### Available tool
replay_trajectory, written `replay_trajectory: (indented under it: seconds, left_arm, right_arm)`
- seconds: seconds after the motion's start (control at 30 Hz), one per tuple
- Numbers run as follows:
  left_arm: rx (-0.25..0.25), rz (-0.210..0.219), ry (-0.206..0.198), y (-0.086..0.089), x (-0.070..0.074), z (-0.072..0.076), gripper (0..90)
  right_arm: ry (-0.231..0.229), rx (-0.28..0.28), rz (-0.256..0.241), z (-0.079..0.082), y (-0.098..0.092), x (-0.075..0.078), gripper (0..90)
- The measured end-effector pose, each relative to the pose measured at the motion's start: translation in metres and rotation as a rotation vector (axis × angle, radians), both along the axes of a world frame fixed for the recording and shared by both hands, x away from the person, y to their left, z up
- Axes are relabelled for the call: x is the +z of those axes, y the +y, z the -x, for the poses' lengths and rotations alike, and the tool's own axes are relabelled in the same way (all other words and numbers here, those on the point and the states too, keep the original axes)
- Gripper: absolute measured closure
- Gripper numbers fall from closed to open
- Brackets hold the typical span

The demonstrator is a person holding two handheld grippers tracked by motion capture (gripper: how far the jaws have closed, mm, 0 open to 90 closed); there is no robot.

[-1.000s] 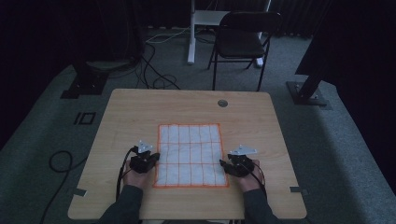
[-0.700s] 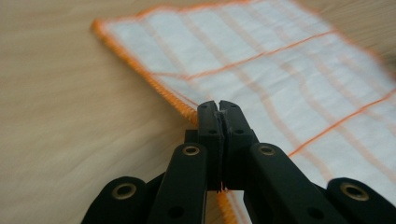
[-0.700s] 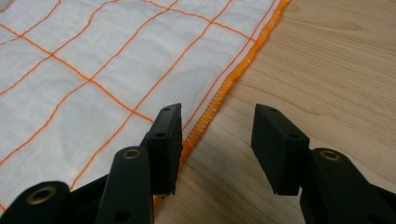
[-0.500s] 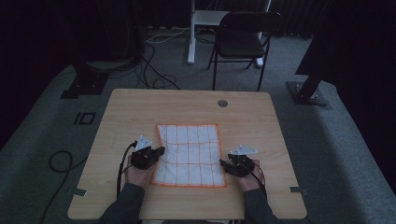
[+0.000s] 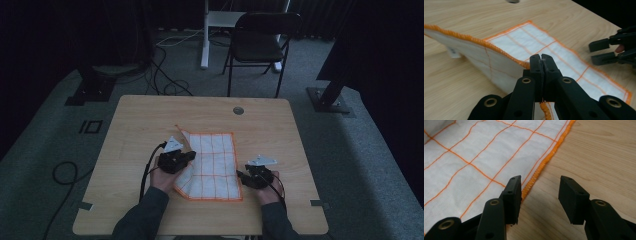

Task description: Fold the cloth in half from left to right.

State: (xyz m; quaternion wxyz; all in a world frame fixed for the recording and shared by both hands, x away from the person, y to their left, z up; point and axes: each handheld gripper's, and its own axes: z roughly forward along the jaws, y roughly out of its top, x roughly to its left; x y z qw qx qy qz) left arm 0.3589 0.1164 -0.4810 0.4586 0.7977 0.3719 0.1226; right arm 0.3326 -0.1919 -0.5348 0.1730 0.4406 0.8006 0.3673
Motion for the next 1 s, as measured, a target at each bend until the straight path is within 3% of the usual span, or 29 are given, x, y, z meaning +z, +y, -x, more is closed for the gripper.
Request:
replay_trajectory:
  seconds: [0.47, 0.67, 0.9, 0.97, 1.0]
  left_arm:
    - [-0.090, -0.001, 0.021, -0.062, -0.001, -0.019, 89.3]
    - [-0.111, -0.015, 0.039, -0.083, -0.009, -0.023, 89.3]
    - [-0.144, -0.010, 0.042, -0.105, -0.009, -0.023, 89.1]
    - [-0.169, -0.015, 0.056, -0.109, -0.011, -0.023, 86.3]
    - [-0.175, -0.019, 0.061, -0.109, -0.012, -0.023, 80.2]
  right_arm:
    - [-0.003, -0.029, -0.010, -0.001, -0.010, 0.001, 53.0]
    - [-0.003, -0.032, -0.008, -0.001, -0.011, 0.001, 53.0]
    - [0.002, -0.057, 0.006, -0.003, -0.013, 0.000, 53.3]
    - [0.002, -0.057, 0.006, -0.003, -0.014, 0.000, 53.3]
    - [0.002, -0.058, 0.007, -0.002, -0.014, 0.000, 53.2]
